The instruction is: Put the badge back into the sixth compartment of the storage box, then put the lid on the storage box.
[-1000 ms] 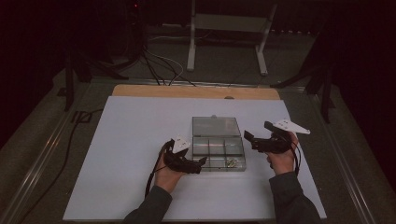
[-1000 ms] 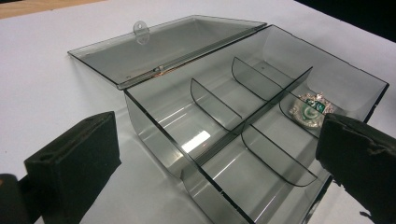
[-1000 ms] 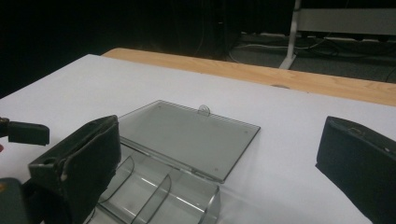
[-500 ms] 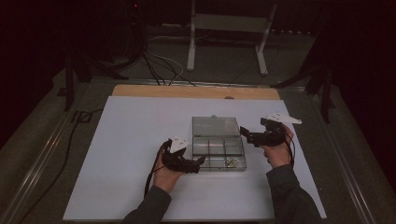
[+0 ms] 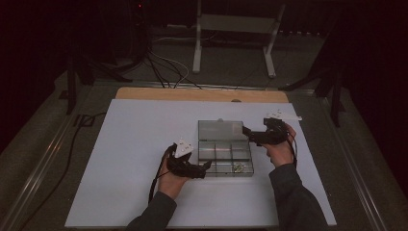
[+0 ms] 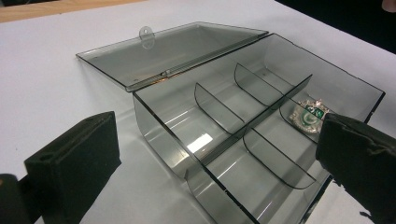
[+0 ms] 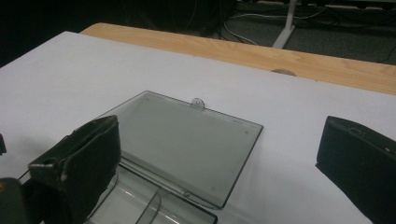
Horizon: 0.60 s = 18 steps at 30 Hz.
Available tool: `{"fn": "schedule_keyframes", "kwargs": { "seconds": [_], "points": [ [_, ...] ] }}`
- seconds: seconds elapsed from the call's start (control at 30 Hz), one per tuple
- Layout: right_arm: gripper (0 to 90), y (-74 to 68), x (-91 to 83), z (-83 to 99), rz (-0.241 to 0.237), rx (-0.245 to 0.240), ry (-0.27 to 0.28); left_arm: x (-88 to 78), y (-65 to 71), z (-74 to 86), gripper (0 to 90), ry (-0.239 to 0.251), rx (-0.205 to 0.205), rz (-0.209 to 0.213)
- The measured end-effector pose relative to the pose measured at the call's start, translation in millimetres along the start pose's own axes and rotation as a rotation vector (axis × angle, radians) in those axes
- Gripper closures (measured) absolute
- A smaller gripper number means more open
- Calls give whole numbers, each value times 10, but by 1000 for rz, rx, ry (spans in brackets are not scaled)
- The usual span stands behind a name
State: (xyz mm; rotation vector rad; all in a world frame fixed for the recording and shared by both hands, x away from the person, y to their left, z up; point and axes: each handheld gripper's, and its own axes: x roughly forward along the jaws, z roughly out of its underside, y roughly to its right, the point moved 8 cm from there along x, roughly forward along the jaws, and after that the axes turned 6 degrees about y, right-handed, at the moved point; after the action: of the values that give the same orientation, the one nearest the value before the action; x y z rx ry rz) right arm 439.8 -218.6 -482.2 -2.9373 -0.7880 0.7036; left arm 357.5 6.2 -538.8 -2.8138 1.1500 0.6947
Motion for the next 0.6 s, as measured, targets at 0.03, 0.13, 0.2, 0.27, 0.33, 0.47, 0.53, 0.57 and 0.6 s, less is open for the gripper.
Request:
{"fn": "schedule_keyframes", "kwargs": {
  "seconds": [0.03,0.13,0.2,0.27,0.33,0.47,0.53,0.57,0.6],
  "points": [
    [0,-2,13,4,3,1,-3,0,-1,0,14,-1,-1,0],
    [0,-8,45,19,-1,-1,-11,-1,-2,-1,14,0,0,-4],
    [0,-5,62,29,-2,2,-14,-5,-3,-3,14,1,0,-5],
    [0,7,78,41,0,5,-18,-5,-4,-3,14,2,1,-6],
    [0,24,94,48,2,6,-20,1,-3,-1,14,2,-3,-7],
    [0,45,121,52,1,7,-15,16,-5,22,14,-3,-3,-10],
    [0,47,139,60,0,6,-19,23,-6,37,14,-6,-5,-13],
    [0,44,149,62,-2,3,-19,29,-8,41,14,-6,-6,-15],
    [0,41,157,64,-3,-1,-18,33,-8,49,14,-8,-7,-16]
  ]
}}
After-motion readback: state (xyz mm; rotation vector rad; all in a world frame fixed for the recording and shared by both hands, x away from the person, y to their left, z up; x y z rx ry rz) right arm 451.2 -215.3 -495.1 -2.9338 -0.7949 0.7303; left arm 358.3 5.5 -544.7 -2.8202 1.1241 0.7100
